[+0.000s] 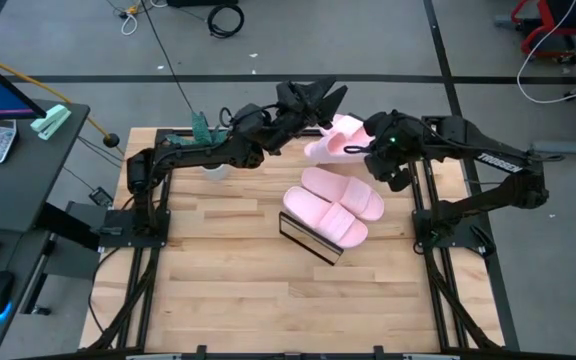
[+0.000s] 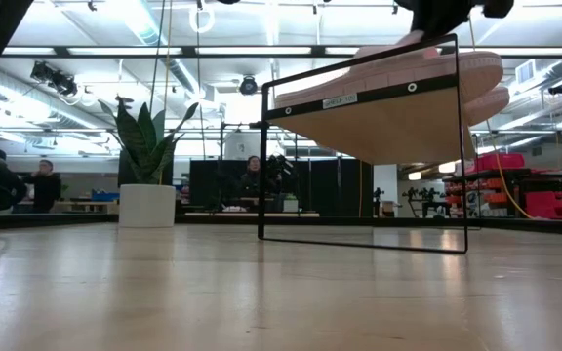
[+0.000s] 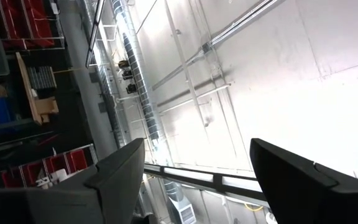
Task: Pick and place slides into the shelf
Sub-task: Put the pink slide on the shelf
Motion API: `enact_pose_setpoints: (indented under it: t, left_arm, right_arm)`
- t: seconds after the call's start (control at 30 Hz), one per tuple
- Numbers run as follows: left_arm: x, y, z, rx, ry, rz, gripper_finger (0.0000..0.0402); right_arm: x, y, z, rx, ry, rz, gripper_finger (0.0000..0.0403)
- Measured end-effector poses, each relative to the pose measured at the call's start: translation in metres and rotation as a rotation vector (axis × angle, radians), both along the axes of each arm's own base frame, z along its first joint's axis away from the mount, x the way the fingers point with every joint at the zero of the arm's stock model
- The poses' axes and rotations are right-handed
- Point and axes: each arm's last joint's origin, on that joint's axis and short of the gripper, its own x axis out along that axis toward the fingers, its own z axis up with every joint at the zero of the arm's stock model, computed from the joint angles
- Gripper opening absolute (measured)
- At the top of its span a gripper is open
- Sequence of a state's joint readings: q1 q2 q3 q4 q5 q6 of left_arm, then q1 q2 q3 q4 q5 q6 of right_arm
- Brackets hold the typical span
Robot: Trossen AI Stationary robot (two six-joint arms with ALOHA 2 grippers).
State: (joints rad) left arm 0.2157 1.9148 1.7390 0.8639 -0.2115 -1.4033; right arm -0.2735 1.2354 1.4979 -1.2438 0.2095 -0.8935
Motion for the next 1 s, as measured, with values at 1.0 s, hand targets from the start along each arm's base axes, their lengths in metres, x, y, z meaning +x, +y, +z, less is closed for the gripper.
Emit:
enact_pose_setpoints:
  t: [1.0]
  left_arm:
    - [0.001, -0.004, 0.0, 0.023, 0.007, -0.031, 0.0293]
  right_arm:
    - [0.003, -0.003, -0.039, 0.038, 0.138, 0.001, 0.0079]
